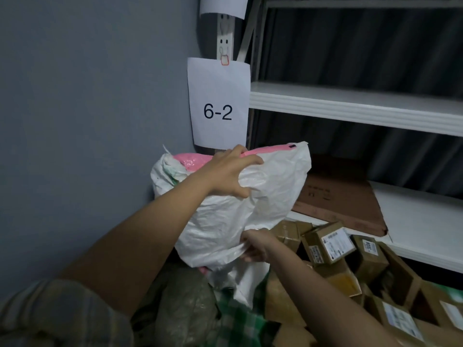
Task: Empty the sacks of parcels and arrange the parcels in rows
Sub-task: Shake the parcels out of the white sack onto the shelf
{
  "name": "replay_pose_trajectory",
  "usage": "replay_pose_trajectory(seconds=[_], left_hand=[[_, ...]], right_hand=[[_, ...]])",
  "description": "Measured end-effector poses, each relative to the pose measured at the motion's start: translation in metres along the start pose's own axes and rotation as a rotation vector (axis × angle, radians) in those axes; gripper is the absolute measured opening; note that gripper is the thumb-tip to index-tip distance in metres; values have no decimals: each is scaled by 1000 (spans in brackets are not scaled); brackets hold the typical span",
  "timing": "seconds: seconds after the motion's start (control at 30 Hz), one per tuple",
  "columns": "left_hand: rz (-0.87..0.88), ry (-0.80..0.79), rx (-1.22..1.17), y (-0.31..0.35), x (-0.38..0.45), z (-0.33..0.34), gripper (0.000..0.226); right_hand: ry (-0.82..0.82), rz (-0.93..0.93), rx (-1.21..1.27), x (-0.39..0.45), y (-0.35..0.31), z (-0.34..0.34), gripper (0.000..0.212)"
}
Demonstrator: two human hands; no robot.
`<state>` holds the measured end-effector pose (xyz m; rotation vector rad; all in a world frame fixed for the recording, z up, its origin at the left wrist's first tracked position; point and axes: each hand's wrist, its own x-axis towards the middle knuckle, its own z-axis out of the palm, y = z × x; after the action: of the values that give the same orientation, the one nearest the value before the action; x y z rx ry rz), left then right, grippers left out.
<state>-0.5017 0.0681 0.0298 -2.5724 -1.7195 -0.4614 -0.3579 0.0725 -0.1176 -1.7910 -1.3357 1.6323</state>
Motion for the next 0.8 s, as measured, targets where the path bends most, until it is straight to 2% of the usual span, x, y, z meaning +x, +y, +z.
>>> replay_pose_trajectory(seconds=[0.27, 0.4, 0.53, 0.63, 0.8], left_hand=[[15, -151, -56, -7, 3, 32, 83], [24, -176, -61, -9, 3, 39, 82], [29, -217, -65, -11, 6, 43, 83], [35, -239, -51, -12, 6, 46, 82], [61, -228, -59, -12, 6, 49, 84]], right_hand=[[-97, 98, -170, -5, 22, -13, 24], [-104, 66, -269, -10, 27, -27, 36], [60, -144, -410, -6, 18, -42, 31], [273, -362, -574, -11, 4, -55, 24], [577, -673, -730, -35, -12, -61, 25]])
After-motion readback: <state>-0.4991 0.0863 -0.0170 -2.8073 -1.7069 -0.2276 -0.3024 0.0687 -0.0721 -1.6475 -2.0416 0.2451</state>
